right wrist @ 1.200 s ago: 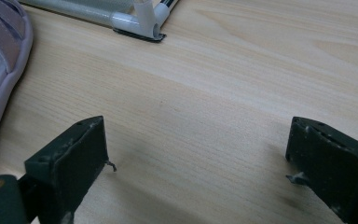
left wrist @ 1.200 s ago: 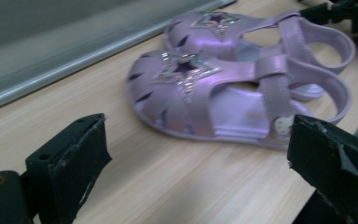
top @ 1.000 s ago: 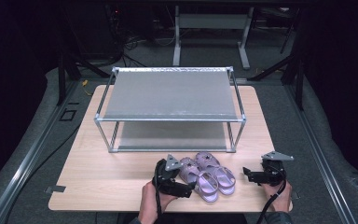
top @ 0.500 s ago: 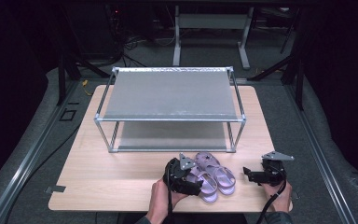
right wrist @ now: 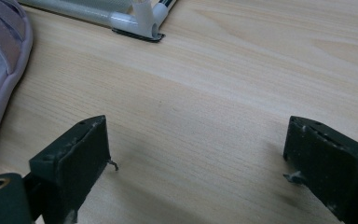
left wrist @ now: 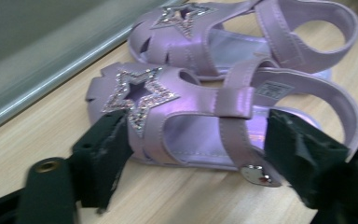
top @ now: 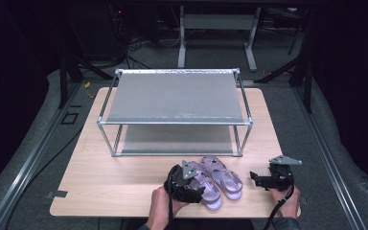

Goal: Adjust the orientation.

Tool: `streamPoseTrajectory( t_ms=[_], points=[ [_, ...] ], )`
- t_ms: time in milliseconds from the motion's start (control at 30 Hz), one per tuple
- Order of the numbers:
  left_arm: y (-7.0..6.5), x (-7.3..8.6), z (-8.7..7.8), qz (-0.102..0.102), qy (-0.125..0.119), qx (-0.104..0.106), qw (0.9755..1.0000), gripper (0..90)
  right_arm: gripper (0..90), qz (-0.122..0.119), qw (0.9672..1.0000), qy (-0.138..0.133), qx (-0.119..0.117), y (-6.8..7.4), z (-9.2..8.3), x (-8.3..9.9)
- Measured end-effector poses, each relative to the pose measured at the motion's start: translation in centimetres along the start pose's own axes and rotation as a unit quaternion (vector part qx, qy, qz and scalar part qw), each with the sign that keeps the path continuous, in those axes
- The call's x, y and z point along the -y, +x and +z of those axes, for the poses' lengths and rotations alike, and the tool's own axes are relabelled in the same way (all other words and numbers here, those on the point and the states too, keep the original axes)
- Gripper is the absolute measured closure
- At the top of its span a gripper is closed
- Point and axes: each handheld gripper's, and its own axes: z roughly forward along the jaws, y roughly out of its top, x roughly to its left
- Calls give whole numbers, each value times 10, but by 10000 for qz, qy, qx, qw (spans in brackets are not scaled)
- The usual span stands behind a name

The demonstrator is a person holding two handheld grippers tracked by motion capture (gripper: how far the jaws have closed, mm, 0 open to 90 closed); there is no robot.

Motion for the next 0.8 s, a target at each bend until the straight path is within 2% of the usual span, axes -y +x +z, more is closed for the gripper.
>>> streamPoseTrajectory(
  t_ms=[100,167,333,400,467,500,533,633,667,800],
  points=[
    [-8,-3,3,190,7,72,9998,451,63,5,10000,0,3,0,0,0],
    [-10,-3,8,176,69,156,9997,543,63,5,10000,1,9,0,0,0],
    [-8,-2,10,150,107,215,9996,622,66,7,10000,-2,1,0,0,0],
    [-8,-1,7,225,34,23,9997,747,66,4,10000,4,0,0,0,0],
    [-7,-1,6,312,10,-17,9995,783,66,8,10000,-8,-5,0,0,0],
    [-7,-1,6,312,10,-17,9995,796,66,8,10000,-8,-5,0,0,0],
    [-9,-1,3,441,3,-117,9990,810,66,2,10000,-1,6,0,0,0],
    [-9,-1,1,561,23,-203,9982,830,66,5,10000,-8,7,0,0,0],
    [-9,0,-3,664,49,-308,9973,834,66,1,10000,-5,11,0,0,0],
    [-7,-1,-12,869,65,-566,9946,844,66,-1,10000,-5,15,0,0,0]
  ],
)
